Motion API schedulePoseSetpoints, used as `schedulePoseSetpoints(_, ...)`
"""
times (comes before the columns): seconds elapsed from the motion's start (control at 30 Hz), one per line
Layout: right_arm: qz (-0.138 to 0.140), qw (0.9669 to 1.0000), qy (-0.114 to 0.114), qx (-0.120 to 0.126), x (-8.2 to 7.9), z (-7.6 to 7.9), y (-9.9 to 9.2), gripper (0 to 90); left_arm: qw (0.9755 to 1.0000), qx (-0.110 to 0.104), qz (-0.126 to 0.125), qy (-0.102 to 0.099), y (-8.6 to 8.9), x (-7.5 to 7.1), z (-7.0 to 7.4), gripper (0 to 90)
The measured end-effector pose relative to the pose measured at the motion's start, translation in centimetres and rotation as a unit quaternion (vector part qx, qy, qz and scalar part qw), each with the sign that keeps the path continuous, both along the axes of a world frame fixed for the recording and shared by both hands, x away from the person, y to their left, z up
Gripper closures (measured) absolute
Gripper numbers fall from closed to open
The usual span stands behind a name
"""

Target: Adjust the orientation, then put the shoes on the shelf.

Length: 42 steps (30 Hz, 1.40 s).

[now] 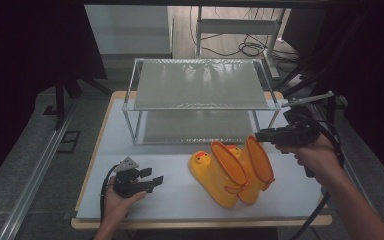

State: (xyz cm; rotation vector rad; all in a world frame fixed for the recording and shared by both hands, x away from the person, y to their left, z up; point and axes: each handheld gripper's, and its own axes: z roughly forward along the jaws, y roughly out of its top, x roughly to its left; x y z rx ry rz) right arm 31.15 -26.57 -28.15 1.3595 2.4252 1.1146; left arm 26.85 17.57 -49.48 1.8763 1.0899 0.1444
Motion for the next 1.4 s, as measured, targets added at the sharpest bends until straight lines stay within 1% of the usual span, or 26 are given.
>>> schedulePoseSetpoints(0.03,-0.012,0.9999,0.001,0.0,0.2,-0.8,-1.5,71.8,1.0,0.002,0.0,0.0,-0.1,0.0,0.0,37.8)
schedulePoseSetpoints(0.07,-0.012,0.9999,0.001,0.0,0.2,-0.8,-1.5,71.8,1.0,0.002,0.0,0.0,-0.1,0.0,0.0,37.8)
schedulePoseSetpoints(0.1,-0.023,0.9997,0.005,0.003,0.5,-2.0,-2.8,73.8,1.0,0.003,0.0,0.0,0.0,0.0,0.0,37.8)
schedulePoseSetpoints(0.13,-0.027,0.9996,0.008,0.003,0.7,-2.6,-3.4,74.5,1.0,0.003,0.001,0.0,0.0,0.0,0.0,37.8)
schedulePoseSetpoints(0.17,-0.027,0.9996,0.008,0.003,0.7,-2.6,-3.4,74.5,1.0,0.003,0.001,0.0,0.0,0.0,0.0,37.8)
schedulePoseSetpoints(0.2,-0.037,0.9993,0.009,-0.001,1.0,-4.0,-4.3,75.7,1.0,0.002,0.002,-0.001,0.0,0.0,0.0,37.8)
schedulePoseSetpoints(0.33,-0.049,0.9986,0.02,-0.006,1.7,-6.8,-5.5,77.6,1.0,0.005,0.003,0.001,0.1,0.0,-0.1,38.0)
schedulePoseSetpoints(0.37,-0.051,0.9984,0.024,-0.002,1.9,-7.5,-5.7,78.1,1.0,0.007,0.002,0.001,0.1,0.0,-0.1,38.0)
schedulePoseSetpoints(0.43,-0.055,0.998,0.031,-0.006,2.3,-8.9,-5.9,78.1,1.0,0.007,0.001,0.001,0.0,0.0,-0.1,38.0)
schedulePoseSetpoints(0.5,-0.054,0.9979,0.035,-0.004,2.7,-10.3,-6.0,78.2,1.0,0.007,0.001,0.001,0.0,-0.1,-0.1,37.9)
schedulePoseSetpoints(0.57,-0.055,0.9979,0.03,-0.014,3.0,-11.6,-5.8,78.2,1.0,0.007,0.0,0.001,0.0,0.0,-0.1,38.0)
schedulePoseSetpoints(0.63,-0.055,0.9977,0.035,-0.016,3.3,-12.8,-5.5,79.3,1.0,0.007,0.0,0.001,0.0,0.0,-0.1,37.9)
schedulePoseSetpoints(0.67,-0.055,0.9977,0.035,-0.016,3.3,-12.8,-5.5,79.3,1.0,0.007,0.0,0.001,0.0,0.0,-0.1,38.0)
schedulePoseSetpoints(0.7,-0.053,0.9976,0.04,-0.02,3.7,-14.3,-5.2,81.5,1.0,0.008,0.0,0.001,0.0,0.0,-0.1,37.9)
schedulePoseSetpoints(0.73,-0.052,0.9974,0.045,-0.02,3.9,-15.0,-5.0,82.6,1.0,0.009,0.0,0.001,0.0,0.0,-0.2,38.0)
schedulePoseSetpoints(0.77,-0.052,0.9974,0.045,-0.02,3.9,-15.0,-5.0,82.6,1.0,0.009,0.0,0.001,0.0,0.0,-0.2,38.0)
schedulePoseSetpoints(0.8,-0.045,0.9974,0.052,-0.02,4.3,-16.5,-4.6,85.6,1.0,0.01,-0.001,0.001,0.0,0.0,-0.2,38.0)
schedulePoseSetpoints(0.93,-0.028,0.9975,0.061,-0.025,4.8,-18.6,-3.6,89.1,0.9999,0.01,-0.001,0.001,-0.1,0.0,-0.2,38.0)
schedulePoseSetpoints(0.97,-0.028,0.9975,0.061,-0.025,4.8,-18.6,-3.6,89.1,0.9999,0.01,-0.001,0.001,-0.1,0.0,-0.2,38.0)
schedulePoseSetpoints(1.0,-0.021,0.9975,0.063,-0.025,5.2,-19.6,-2.9,89.3,0.9999,0.012,-0.001,0.003,-0.1,0.0,-0.3,38.1)
schedulePoseSetpoints(1.07,-0.015,0.9975,0.065,-0.023,5.5,-20.3,-2.3,89.4,0.9999,0.012,-0.002,0.003,-0.1,0.0,-0.4,38.1)
schedulePoseSetpoints(1.1,-0.015,0.9975,0.065,-0.023,5.5,-20.3,-2.3,89.4,0.9999,0.012,-0.002,0.003,-0.1,0.0,-0.4,38.2)
schedulePoseSetpoints(1.13,-0.011,0.9978,0.061,-0.022,5.8,-20.8,-1.6,89.5,0.9999,0.012,-0.003,0.003,-0.2,0.0,-0.4,38.2)
schedulePoseSetpoints(1.17,-0.011,0.9978,0.061,-0.022,5.8,-20.8,-1.6,89.5,0.9999,0.012,-0.003,0.003,-0.2,0.0,-0.4,38.2)
schedulePoseSetpoints(1.2,-0.009,0.9979,0.057,-0.03,6.1,-20.8,-1.3,89.5,0.9999,0.012,-0.003,0.003,-0.2,0.0,-0.4,38.3)
schedulePoseSetpoints(1.4,-0.006,0.9982,0.057,-0.021,6.7,-21.2,-0.8,89.6,0.9999,0.014,-0.005,0.005,-0.4,0.0,-0.4,38.3)
